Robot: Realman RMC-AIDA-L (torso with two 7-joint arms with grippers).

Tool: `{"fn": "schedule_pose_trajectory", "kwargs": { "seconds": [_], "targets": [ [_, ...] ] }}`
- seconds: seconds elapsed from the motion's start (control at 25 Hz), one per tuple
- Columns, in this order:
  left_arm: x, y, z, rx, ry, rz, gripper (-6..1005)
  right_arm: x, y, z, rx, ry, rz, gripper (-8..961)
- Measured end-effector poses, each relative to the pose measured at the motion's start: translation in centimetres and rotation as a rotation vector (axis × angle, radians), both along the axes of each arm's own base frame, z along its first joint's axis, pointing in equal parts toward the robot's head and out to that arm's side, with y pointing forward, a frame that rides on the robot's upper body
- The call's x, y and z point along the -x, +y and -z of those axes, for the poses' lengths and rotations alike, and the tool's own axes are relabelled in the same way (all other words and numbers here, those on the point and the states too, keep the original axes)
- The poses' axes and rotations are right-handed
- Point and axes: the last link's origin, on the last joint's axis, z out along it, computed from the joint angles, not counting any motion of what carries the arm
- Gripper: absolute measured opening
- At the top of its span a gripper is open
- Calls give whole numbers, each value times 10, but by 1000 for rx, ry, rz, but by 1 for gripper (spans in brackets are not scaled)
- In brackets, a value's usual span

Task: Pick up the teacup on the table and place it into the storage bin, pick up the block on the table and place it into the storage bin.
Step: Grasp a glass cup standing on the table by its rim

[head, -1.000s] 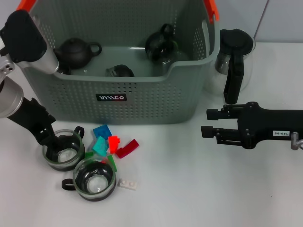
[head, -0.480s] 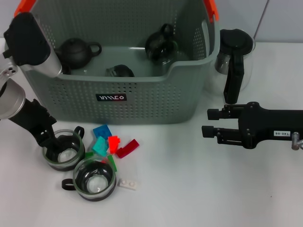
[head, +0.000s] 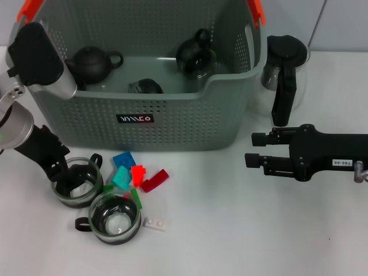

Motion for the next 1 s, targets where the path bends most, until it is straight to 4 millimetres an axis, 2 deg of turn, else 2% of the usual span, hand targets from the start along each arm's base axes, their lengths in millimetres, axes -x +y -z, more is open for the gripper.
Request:
{"fn": "schedule_pose_trajectory", "kwargs": {
  "seconds": [0.2, 0.28, 0.52, 1.0],
  "targets": [
    [5, -1, 3, 4, -1, -12, 809, 0, 0, 0, 0, -1, 0, 583],
    [6, -1, 4, 5, -1, -16, 769, 0, 0, 0, 1, -2, 0, 583],
    [9, -2, 6, 11, -2, -28, 750, 0, 0, 0, 3, -4, -1, 583],
    [9, -3, 5, 13, -1, -30, 734, -2, -1, 0, 7, -12, 1, 583]
  ]
}}
